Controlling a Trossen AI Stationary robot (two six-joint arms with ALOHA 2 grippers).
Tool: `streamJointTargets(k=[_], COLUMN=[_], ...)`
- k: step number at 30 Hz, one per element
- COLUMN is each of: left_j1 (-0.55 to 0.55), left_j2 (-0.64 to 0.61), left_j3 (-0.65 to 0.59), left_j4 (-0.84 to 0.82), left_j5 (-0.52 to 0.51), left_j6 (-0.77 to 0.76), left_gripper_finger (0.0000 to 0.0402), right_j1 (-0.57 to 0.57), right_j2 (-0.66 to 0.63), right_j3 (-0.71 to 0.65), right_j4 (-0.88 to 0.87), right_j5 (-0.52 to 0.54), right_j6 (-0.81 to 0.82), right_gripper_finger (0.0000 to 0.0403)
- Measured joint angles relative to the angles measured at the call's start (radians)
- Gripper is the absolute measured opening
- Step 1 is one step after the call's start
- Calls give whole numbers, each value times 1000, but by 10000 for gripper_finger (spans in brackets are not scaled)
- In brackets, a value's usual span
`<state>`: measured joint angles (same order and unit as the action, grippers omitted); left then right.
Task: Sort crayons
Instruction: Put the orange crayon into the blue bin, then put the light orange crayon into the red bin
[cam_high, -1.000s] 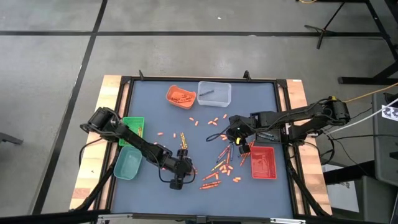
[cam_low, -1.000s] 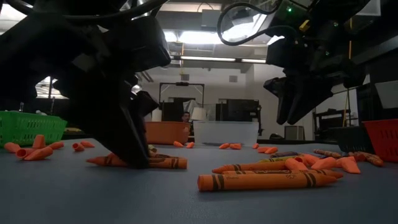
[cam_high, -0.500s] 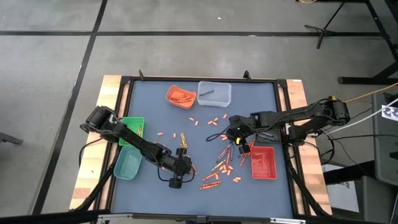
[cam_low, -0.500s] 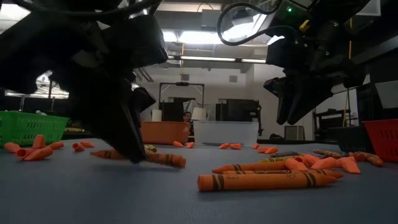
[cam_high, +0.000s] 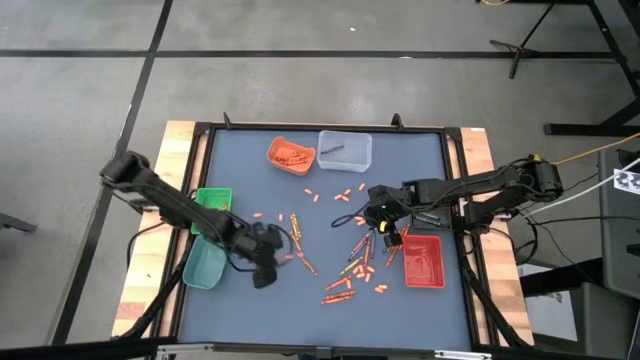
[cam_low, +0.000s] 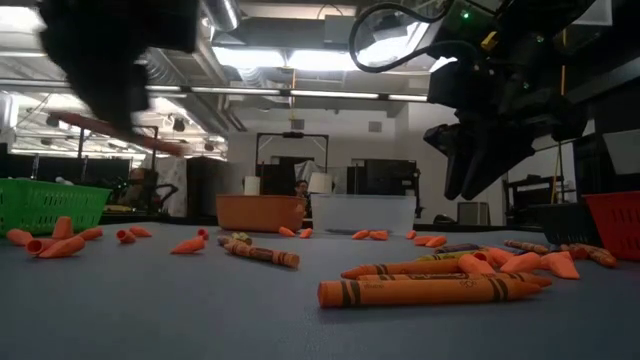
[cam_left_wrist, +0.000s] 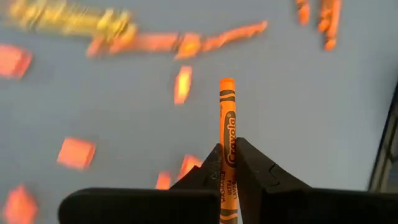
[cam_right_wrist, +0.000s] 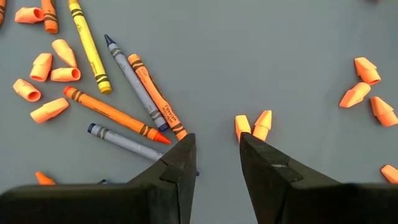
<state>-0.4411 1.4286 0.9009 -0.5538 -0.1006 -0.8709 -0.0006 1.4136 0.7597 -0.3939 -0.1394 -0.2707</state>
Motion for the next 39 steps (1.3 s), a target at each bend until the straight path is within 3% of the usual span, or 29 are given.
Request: streamJointTargets(k=[8,15,21,32,39], left_j1=[-65,-115,-151,-185,-185], left_j2=[-143,-161,-161,-160,-160], left_j3=[1,1,1,2,2], left_j4=[-340,-500,-600,-612,-627], left_j5=[146,269,301,276,226], left_j6=[-374,-596,-750,-806,-825], left_gripper_finger=[9,9,9,13,57], right_j1=[0,0,0,0,0], right_j2=[0,0,0,0,0], right_j3=[0,0,0,0,0], right_j4=[0,0,0,0,0], right_j5=[0,0,0,0,0], right_j6=[0,0,0,0,0], right_gripper_finger=[122,122,122,122,122])
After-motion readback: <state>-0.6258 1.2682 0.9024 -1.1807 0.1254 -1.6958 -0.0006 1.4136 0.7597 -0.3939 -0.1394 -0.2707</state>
